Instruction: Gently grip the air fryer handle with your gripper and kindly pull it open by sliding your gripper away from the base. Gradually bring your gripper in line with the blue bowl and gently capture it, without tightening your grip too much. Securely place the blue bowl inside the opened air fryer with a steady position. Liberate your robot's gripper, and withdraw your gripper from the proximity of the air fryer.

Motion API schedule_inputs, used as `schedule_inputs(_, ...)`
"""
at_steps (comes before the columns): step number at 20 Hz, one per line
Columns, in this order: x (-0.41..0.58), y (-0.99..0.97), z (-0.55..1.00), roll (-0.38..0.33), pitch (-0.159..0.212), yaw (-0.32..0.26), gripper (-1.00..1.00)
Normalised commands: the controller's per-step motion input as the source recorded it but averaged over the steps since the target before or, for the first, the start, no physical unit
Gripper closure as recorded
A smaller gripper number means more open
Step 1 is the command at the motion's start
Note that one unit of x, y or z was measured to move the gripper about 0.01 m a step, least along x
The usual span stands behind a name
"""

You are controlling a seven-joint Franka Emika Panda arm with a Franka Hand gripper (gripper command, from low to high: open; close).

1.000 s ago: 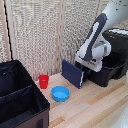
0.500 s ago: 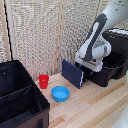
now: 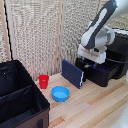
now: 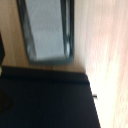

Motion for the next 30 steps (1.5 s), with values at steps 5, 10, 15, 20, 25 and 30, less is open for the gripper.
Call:
schedule_inputs(5,0.174,0.27,0.59,-0.003,0.001,-0.008,-1.00)
schedule_inputs(10,0.011,0.38,0.55,0.166,0.000,0.021,-1.00)
schedule_inputs(15,0.000,0.55,0.32,0.283,0.000,0.047,-1.00)
schedule_inputs(20,-0.002,0.56,0.24,0.277,0.000,0.052,-1.00)
schedule_inputs(25,-0.017,0.51,0.04,0.148,-0.011,0.115,-1.00)
schedule_inputs(30,0.000,0.41,-0.03,0.004,-0.016,0.198,-1.00)
